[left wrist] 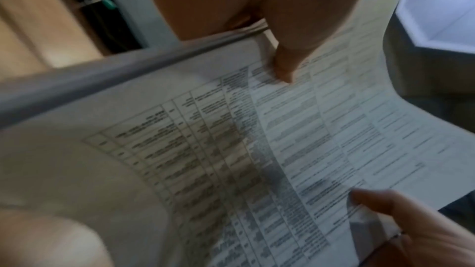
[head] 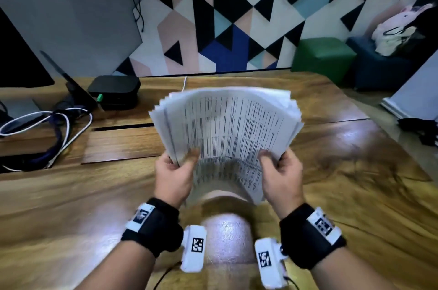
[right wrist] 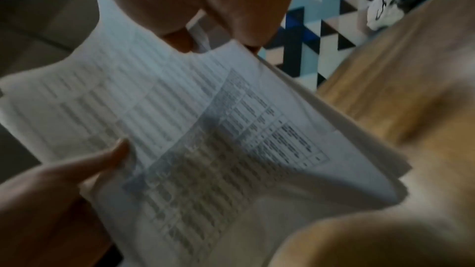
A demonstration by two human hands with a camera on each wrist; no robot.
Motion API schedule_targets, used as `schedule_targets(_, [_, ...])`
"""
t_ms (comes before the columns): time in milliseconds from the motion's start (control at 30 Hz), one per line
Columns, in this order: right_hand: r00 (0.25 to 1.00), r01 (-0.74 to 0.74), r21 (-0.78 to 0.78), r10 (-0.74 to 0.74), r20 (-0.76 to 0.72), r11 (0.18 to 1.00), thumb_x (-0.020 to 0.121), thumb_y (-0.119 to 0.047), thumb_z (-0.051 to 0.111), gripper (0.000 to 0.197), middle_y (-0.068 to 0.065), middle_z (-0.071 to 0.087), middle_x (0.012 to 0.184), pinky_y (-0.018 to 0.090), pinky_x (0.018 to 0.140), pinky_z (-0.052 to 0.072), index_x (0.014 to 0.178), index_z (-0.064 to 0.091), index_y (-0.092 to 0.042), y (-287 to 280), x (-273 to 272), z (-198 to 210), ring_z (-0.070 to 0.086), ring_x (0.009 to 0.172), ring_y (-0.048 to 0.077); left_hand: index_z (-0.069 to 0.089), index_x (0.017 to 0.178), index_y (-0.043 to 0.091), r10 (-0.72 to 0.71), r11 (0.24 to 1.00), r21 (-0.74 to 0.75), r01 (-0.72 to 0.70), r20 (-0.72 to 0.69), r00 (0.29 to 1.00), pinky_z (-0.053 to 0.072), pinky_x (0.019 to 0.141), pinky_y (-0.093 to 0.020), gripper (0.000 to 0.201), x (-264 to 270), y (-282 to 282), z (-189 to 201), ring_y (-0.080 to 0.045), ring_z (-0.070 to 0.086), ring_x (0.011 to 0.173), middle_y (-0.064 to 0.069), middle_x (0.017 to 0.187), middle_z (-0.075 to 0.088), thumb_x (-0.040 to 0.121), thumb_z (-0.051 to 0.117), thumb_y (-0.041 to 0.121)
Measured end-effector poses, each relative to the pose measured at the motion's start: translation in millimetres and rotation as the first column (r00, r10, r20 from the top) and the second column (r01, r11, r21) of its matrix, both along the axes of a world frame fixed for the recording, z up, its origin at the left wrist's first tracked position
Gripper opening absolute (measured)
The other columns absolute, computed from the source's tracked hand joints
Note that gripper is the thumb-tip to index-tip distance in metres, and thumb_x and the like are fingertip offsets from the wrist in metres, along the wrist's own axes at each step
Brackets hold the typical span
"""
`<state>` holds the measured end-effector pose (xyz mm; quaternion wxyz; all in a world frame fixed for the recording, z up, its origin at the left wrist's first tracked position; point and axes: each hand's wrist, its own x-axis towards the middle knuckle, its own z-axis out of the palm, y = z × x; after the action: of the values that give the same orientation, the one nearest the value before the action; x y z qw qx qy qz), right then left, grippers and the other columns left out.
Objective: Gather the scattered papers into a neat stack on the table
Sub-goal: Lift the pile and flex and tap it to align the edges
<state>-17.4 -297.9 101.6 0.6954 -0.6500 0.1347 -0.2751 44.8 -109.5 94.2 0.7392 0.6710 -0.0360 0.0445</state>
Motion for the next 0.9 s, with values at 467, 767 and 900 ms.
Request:
schedule_targets(467, [0.992,-0.124,-0.128,0.125,0.001,0.984,0.077,0.018,0.060,0.027,-0.016,0.070,0.063,0.011,0.059,0.049,0.080,0.069,-0.008,-25.4,18.1,28.4,0.060,0.062,-0.004,0.062,0.075,0.029,-0.006,0.999,-0.033,0.015,0.243,0.970,0.052,0.061,-0.015,0.028,7.2,18.3,43.0,0.001,0.063,0.061,0.012,0.065,0.072,0.071,0.062,0.002])
schedule_targets(767, [0.984,-0.167,-0.038,0.169,0.061,0.985,0.074,0.019,0.055,0.026,-0.016,0.070,0.065,0.009,0.058,0.048,0.089,0.059,-0.002,-15.5,9.2,20.1,0.062,0.062,-0.006,0.056,0.090,0.011,0.025,0.992,-0.124,0.007,0.252,0.967,0.048,0.064,-0.012,0.023,-4.8,13.0,26.7,0.002,0.059,0.069,0.015,0.073,0.068,0.072,0.048,-0.002])
schedule_targets(900, [0.991,-0.121,-0.067,0.124,0.051,0.990,0.072,0.009,0.060,0.028,-0.018,0.071,0.070,0.012,0.061,0.050,0.084,0.061,-0.015,-16.5,13.1,19.5,0.062,0.064,-0.005,0.056,0.091,0.012,0.018,0.998,-0.055,-0.007,0.212,0.977,0.049,0.065,-0.013,0.036,-2.2,9.6,26.3,0.003,0.060,0.070,0.010,0.075,0.067,0.080,0.045,-0.020])
